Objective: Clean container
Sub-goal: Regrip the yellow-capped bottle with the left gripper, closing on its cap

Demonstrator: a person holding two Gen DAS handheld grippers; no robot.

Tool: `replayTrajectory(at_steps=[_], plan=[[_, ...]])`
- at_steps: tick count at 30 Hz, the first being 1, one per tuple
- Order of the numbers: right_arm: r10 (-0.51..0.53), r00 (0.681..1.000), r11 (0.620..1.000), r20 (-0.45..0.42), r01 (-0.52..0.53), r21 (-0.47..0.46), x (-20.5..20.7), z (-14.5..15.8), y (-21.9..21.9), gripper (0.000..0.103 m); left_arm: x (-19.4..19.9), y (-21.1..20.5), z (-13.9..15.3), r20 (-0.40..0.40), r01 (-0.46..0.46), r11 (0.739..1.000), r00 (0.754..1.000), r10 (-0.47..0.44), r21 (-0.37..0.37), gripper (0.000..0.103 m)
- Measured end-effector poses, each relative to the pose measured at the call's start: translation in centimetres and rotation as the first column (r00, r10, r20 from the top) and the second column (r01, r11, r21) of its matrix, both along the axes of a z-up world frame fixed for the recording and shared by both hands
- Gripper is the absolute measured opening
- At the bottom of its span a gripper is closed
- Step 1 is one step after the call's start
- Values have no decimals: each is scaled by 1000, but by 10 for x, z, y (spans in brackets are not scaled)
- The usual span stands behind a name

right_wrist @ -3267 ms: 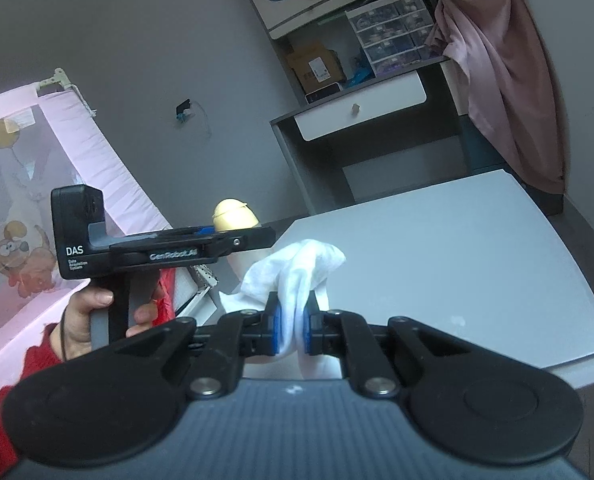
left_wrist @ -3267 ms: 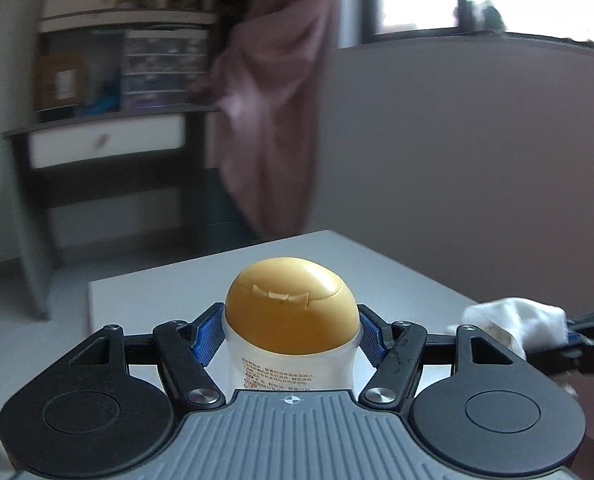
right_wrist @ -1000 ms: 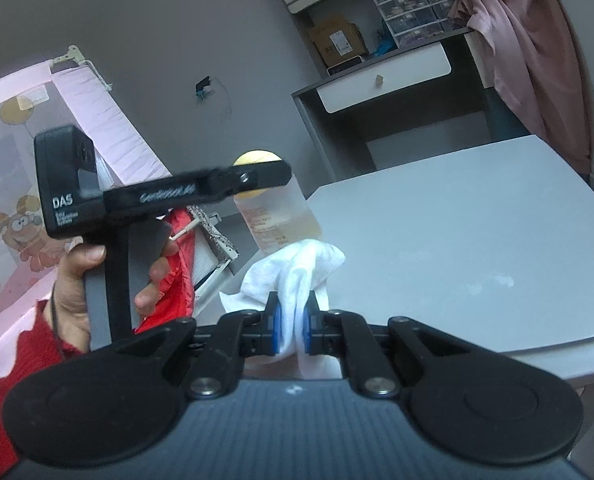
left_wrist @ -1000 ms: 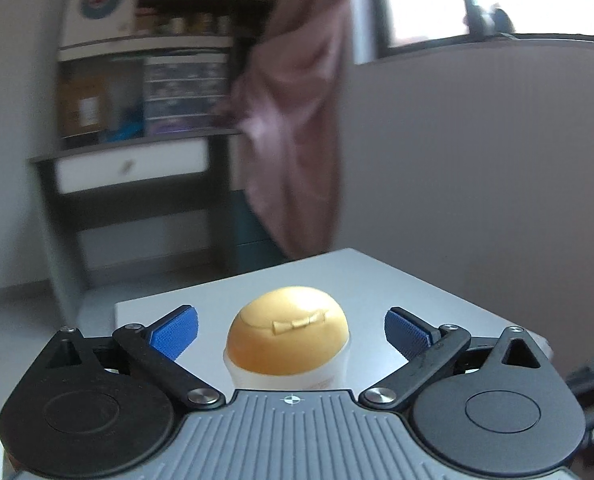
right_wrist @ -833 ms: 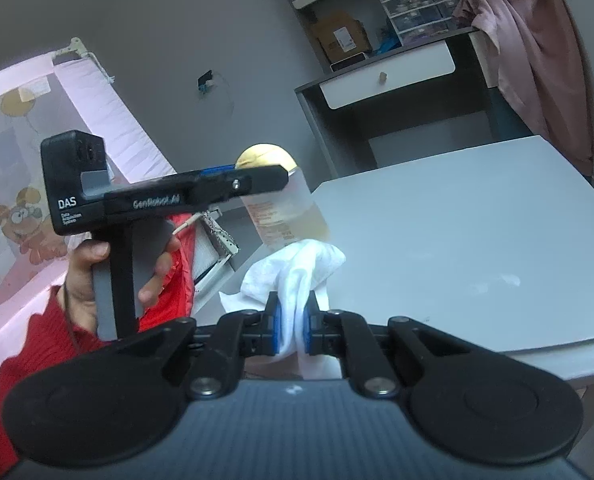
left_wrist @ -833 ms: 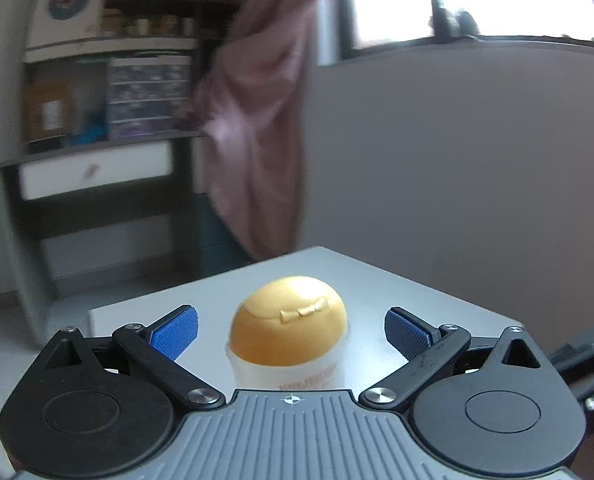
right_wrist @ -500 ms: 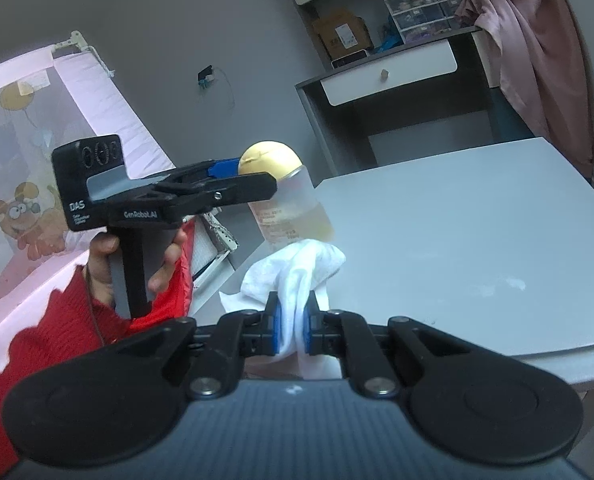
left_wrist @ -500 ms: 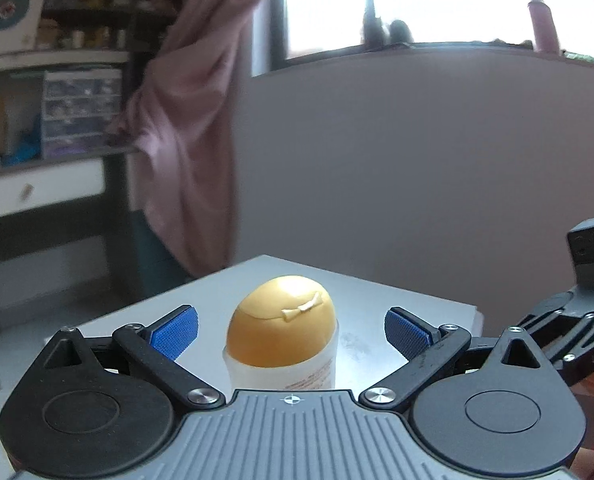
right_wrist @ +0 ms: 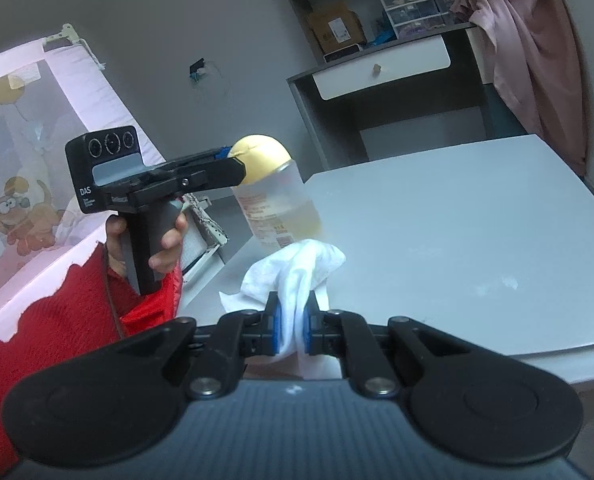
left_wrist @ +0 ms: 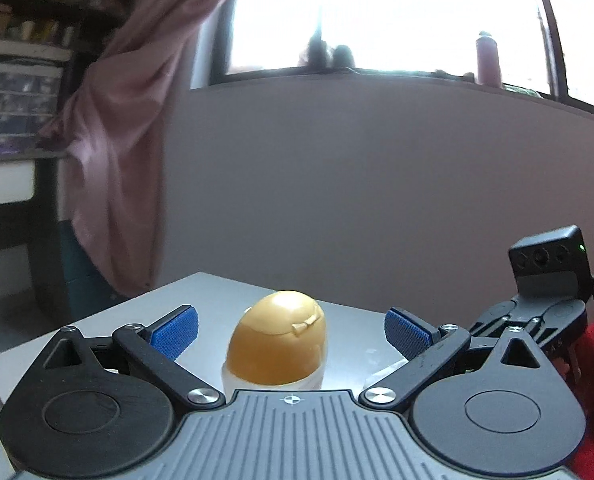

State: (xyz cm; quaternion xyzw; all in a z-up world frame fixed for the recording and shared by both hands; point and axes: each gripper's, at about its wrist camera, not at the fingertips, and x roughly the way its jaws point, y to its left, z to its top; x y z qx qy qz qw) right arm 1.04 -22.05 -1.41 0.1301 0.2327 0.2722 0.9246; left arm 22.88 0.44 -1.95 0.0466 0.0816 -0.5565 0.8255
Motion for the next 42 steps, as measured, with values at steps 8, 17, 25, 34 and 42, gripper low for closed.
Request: replayTrajectory(at_steps=[8, 17, 25, 34, 42], plan=[[-4, 1000, 1000, -11, 4, 3, 2, -1, -2, 10, 3, -4, -13, -8, 32, 999, 999, -32, -17, 100], [-6, 1000, 1000, -12, 6, 4, -5, 0, -2, 10, 9, -8, -13, -24, 65, 997, 998, -66, -44, 47], [-11, 1000, 1000, -9, 11, 9, -6, 2, -3, 10, -1, -11, -11, -61, -63, 997, 996, 60, -49, 45], [-4, 1000, 1000, 3, 4, 26, -7, 0, -2, 10, -34, -27, 6, -76, -334, 942, 939, 336, 38, 45], [-30, 999, 999, 31, 29, 32, 2, -3, 12, 10, -38, -37, 27, -125, -511, 854, 845, 520, 102, 45]])
